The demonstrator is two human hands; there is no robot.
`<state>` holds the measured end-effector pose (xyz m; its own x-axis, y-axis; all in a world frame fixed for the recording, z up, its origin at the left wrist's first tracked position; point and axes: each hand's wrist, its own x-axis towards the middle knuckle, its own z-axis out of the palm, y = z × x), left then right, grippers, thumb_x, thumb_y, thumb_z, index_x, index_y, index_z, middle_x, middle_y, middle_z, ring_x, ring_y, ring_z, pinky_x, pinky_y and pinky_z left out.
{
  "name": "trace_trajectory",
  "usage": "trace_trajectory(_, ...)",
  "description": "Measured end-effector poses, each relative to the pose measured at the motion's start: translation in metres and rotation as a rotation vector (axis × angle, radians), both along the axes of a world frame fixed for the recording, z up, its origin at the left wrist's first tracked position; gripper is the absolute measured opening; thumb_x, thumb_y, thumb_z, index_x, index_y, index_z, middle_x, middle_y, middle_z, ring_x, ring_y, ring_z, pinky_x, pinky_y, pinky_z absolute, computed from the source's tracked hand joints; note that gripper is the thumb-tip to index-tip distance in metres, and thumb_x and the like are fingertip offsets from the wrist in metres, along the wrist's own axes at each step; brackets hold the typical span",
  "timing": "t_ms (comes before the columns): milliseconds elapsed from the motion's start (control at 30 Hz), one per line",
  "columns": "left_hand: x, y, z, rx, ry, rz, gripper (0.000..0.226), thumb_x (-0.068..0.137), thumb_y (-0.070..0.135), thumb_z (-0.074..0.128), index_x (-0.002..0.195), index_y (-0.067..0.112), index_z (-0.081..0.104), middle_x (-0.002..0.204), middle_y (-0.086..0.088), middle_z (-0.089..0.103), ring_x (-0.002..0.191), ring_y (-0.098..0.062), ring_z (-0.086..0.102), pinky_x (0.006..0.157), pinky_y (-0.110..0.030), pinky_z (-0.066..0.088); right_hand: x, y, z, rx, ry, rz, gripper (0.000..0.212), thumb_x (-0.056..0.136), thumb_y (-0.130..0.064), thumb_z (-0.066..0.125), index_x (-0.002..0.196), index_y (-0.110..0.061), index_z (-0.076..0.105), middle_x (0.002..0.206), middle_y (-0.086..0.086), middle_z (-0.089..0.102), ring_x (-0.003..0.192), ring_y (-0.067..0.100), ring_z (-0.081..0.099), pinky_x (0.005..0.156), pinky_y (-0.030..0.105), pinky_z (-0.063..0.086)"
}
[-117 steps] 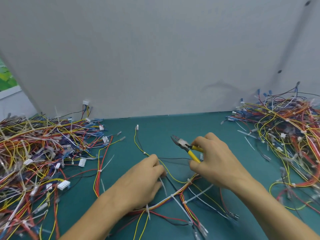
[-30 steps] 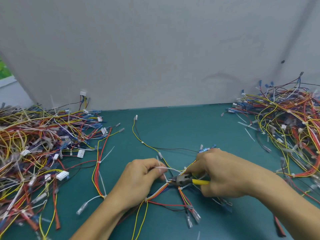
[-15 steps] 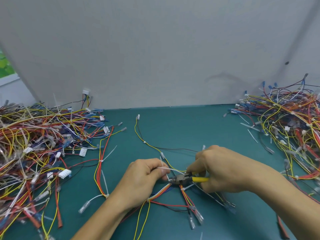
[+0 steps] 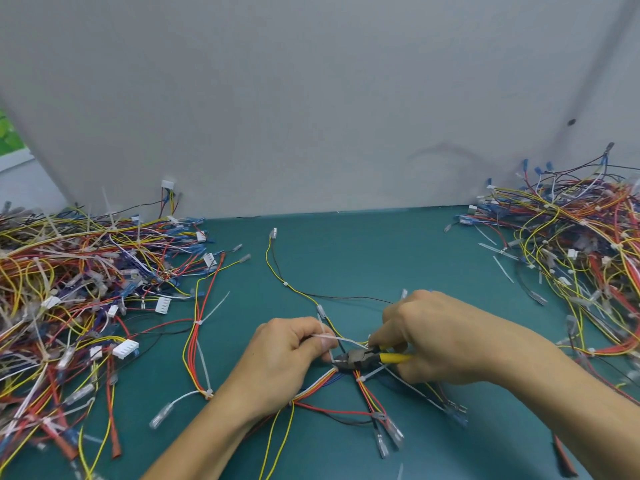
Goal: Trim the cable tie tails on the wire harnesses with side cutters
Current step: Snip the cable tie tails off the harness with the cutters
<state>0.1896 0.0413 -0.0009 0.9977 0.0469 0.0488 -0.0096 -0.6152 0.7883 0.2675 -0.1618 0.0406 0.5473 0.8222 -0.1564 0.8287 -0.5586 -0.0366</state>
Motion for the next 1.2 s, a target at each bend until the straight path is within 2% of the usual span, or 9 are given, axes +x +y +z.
trace_trajectory(267, 0.000, 0.000, -0.002, -0.006, 0.000, 0.001, 0.032, 0.092, 0.024, 0.061, 0.065, 0.042, 0.064, 0.070, 0.013, 0.068, 0.066, 0.000, 0.057, 0.066, -0.018, 0.042, -0.004, 0.001, -0.001, -0.046, -0.079, 0.033, 0.008, 0.073, -0.024, 0.051, 0.077, -0.016, 0.051, 0.073, 0.007, 0.056, 0.073, 0.027, 0.048, 0.063, 0.040, 0.047)
trace_trajectory(367, 0.001, 0.000, -0.002, -0.035, -0.001, 0.011, 0.028, 0.092, 0.026, 0.060, 0.066, 0.037, 0.065, 0.067, 0.015, 0.066, 0.062, 0.000, 0.053, 0.063, -0.020, 0.041, -0.005, 0.000, -0.007, -0.024, -0.077, 0.015, 0.006, 0.072, -0.023, 0.049, 0.075, -0.017, 0.048, 0.072, 0.006, 0.056, 0.072, 0.029, 0.050, 0.063, 0.039, 0.048)
trace_trajectory(500, 0.001, 0.000, -0.003, -0.117, 0.018, 0.040, 0.027, 0.093, 0.031, 0.049, 0.069, 0.024, 0.060, 0.049, 0.014, 0.052, 0.045, -0.002, 0.038, 0.053, -0.025, 0.030, 0.000, -0.012, -0.009, 0.068, 0.009, -0.125, 0.007, 0.077, -0.023, 0.049, 0.075, -0.017, 0.044, 0.074, 0.002, 0.055, 0.072, 0.023, 0.045, 0.066, 0.039, 0.045)
trace_trajectory(667, -0.001, 0.002, -0.002, -0.222, -0.025, 0.067, 0.031, 0.077, 0.036, 0.038, 0.062, 0.014, 0.053, 0.046, 0.007, 0.040, 0.046, -0.009, 0.032, 0.055, -0.031, 0.027, -0.005, -0.032, -0.012, 0.293, 0.141, -0.303, 0.009, 0.078, -0.026, 0.053, 0.086, -0.025, 0.050, 0.074, -0.002, 0.054, 0.071, 0.016, 0.049, 0.067, 0.037, 0.046)
trace_trajectory(800, -0.001, 0.002, 0.001, -0.232, -0.054, 0.104, 0.070, 0.072, 0.076, 0.033, 0.065, 0.009, 0.051, 0.045, 0.009, 0.036, 0.046, -0.008, 0.030, 0.051, -0.026, 0.026, -0.010, -0.036, -0.015, 0.381, 0.154, -0.334, 0.011, 0.073, -0.026, 0.054, 0.082, -0.029, 0.049, 0.070, 0.000, 0.050, 0.068, 0.016, 0.046, 0.062, 0.035, 0.042)
trace_trajectory(867, 0.001, 0.000, 0.001, -0.254, -0.098, 0.191, 0.076, 0.071, 0.082, 0.036, 0.061, 0.008, 0.048, 0.046, 0.009, 0.031, 0.048, -0.012, 0.028, 0.053, -0.030, 0.024, -0.011, -0.036, -0.015, 0.420, 0.156, -0.347, 0.013, 0.074, -0.023, 0.056, 0.085, -0.028, 0.052, 0.070, 0.000, 0.050, 0.068, 0.016, 0.046, 0.062, 0.036, 0.042)
trace_trajectory(967, 0.004, -0.001, 0.003, -0.463, -0.162, 0.246, 0.065, 0.081, 0.068, 0.055, 0.061, 0.007, 0.047, 0.047, 0.008, 0.027, 0.046, -0.014, 0.021, 0.048, -0.026, 0.020, -0.011, -0.037, -0.014, 0.483, 0.171, -0.360, 0.016, 0.074, -0.020, 0.058, 0.089, -0.026, 0.057, 0.071, 0.002, 0.050, 0.063, 0.016, 0.043, 0.061, 0.035, 0.042)
trace_trajectory(1100, 0.005, -0.004, 0.009, -0.773, -0.172, 0.213, 0.037, 0.087, 0.038, 0.051, 0.059, 0.016, 0.059, 0.058, -0.009, 0.044, 0.043, -0.011, 0.024, 0.039, -0.017, 0.020, -0.011, -0.038, -0.015, 0.525, 0.175, -0.372, 0.015, 0.075, -0.018, 0.060, 0.089, -0.023, 0.057, 0.072, 0.000, 0.048, 0.058, 0.012, 0.038, 0.054, 0.027, 0.036)
trace_trajectory(1200, 0.003, -0.012, 0.016, -1.021, -0.035, 0.173, 0.023, 0.082, 0.029, 0.053, 0.071, 0.009, 0.055, 0.057, -0.005, 0.051, 0.040, -0.009, 0.034, 0.034, -0.017, 0.024, -0.011, -0.039, -0.014, 0.553, 0.181, -0.397, 0.015, 0.075, -0.018, 0.061, 0.087, -0.025, 0.056, 0.066, -0.004, 0.047, 0.056, 0.011, 0.039, 0.054, 0.024, 0.035)
